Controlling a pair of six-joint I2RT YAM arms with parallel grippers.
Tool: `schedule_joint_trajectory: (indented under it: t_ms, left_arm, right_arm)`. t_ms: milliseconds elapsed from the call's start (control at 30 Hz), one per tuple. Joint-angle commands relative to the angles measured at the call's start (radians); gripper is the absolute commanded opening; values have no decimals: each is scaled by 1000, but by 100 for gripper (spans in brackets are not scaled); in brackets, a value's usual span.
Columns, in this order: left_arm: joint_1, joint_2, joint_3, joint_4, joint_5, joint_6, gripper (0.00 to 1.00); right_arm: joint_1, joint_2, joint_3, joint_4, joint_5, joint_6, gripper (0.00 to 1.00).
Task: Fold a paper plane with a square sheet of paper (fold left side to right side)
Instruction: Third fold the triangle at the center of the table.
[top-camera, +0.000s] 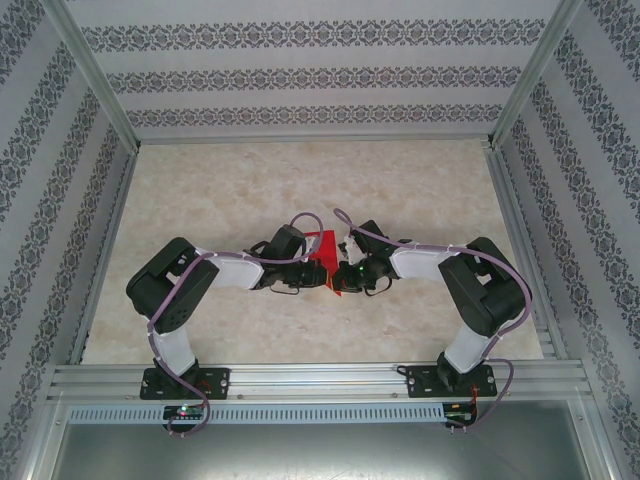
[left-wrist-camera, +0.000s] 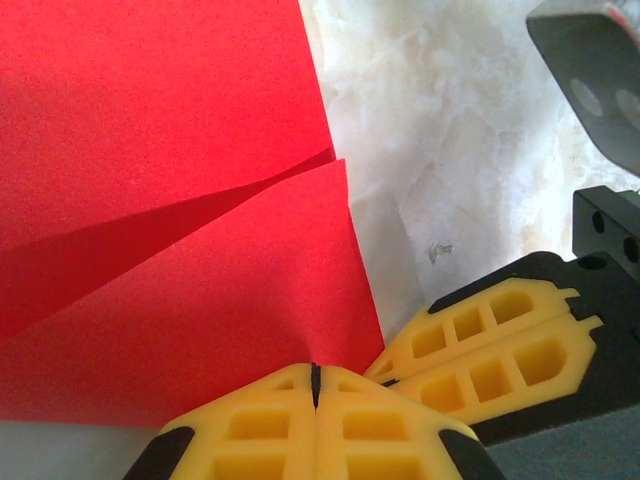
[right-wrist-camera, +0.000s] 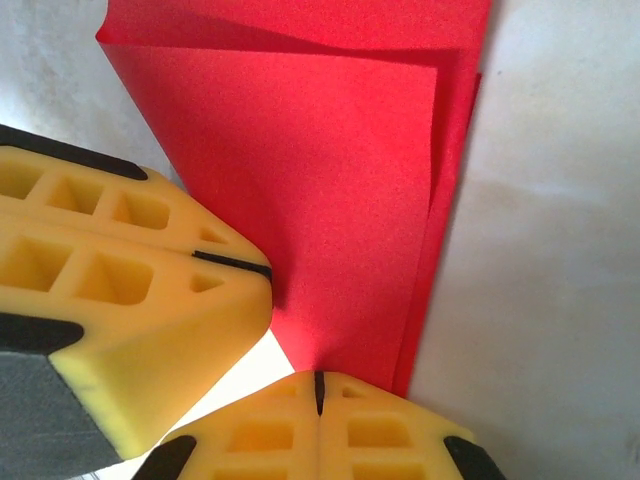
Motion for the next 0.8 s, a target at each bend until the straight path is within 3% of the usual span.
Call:
schedule_joint_trajectory:
  t_ms: [0,467,767]
  left_arm:
    - [-11,21,4,5,-42,26,4]
    - [-7,32,21,-126,-195,91,2]
    - [72,-1,48,-193,-229,159,2]
  right_arm:
    - [-5,55,-23,-110,119,-26,0]
    - [-5,62,-12,-150,137,-39,0]
    - [-3,61,-13,-164,142,-43,0]
